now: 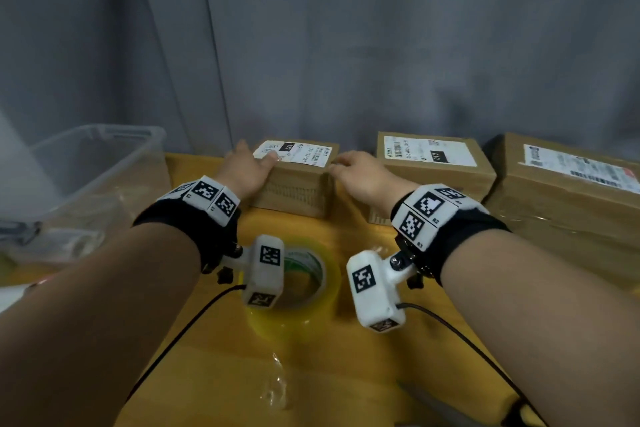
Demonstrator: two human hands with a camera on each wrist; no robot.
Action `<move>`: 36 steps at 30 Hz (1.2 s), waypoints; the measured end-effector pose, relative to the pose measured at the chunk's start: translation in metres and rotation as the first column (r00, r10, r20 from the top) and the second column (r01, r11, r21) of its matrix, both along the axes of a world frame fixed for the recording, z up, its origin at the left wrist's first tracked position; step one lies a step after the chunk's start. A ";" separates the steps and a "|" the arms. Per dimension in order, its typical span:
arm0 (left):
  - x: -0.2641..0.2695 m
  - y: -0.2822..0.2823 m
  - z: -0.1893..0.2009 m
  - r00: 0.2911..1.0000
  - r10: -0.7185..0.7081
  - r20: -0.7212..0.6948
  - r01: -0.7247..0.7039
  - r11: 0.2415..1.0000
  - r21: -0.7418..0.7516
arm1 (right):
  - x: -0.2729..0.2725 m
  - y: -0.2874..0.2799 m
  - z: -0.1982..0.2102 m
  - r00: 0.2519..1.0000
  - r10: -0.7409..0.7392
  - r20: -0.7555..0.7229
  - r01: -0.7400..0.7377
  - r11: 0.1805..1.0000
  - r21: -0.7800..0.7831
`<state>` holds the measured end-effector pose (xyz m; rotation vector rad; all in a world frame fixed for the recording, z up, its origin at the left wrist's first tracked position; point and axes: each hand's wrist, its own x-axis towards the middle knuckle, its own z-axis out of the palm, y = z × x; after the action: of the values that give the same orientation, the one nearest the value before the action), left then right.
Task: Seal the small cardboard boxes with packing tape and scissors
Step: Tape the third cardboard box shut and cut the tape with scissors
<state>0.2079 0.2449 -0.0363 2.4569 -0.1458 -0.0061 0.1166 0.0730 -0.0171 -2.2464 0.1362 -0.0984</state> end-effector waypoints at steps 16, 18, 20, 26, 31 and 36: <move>-0.070 0.014 0.022 0.992 0.034 0.125 0.059 0.738 -0.673 | -0.065 -0.002 -0.009 0.968 -0.239 0.074 0.134 0.744 0.654; -0.096 0.010 0.032 0.974 -0.069 0.214 0.197 0.721 -0.665 | -0.089 -0.007 -0.008 0.976 -0.200 0.087 0.089 0.729 0.678; -0.119 0.006 0.038 0.954 -0.142 0.263 0.283 0.715 -0.639 | -0.116 -0.012 -0.009 0.987 -0.141 0.079 0.048 0.720 0.692; -0.195 -0.007 0.043 0.967 -0.164 0.197 0.255 0.688 -0.679 | -0.182 -0.016 0.002 0.927 -0.239 0.289 0.001 0.771 0.636; -0.233 -0.012 0.041 1.000 0.003 0.002 0.000 0.527 -0.850 | -0.231 -0.011 -0.003 0.942 -0.122 0.312 -0.077 0.828 0.555; -0.264 -0.011 0.017 0.994 -0.057 0.091 0.107 0.497 -0.861 | -0.263 -0.020 -0.027 0.981 -0.081 0.176 -0.016 0.869 0.494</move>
<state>-0.0565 0.2343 -0.0197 1.4047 -0.2236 0.0735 -0.1461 0.0526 -0.0442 -1.7089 0.0833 -0.2671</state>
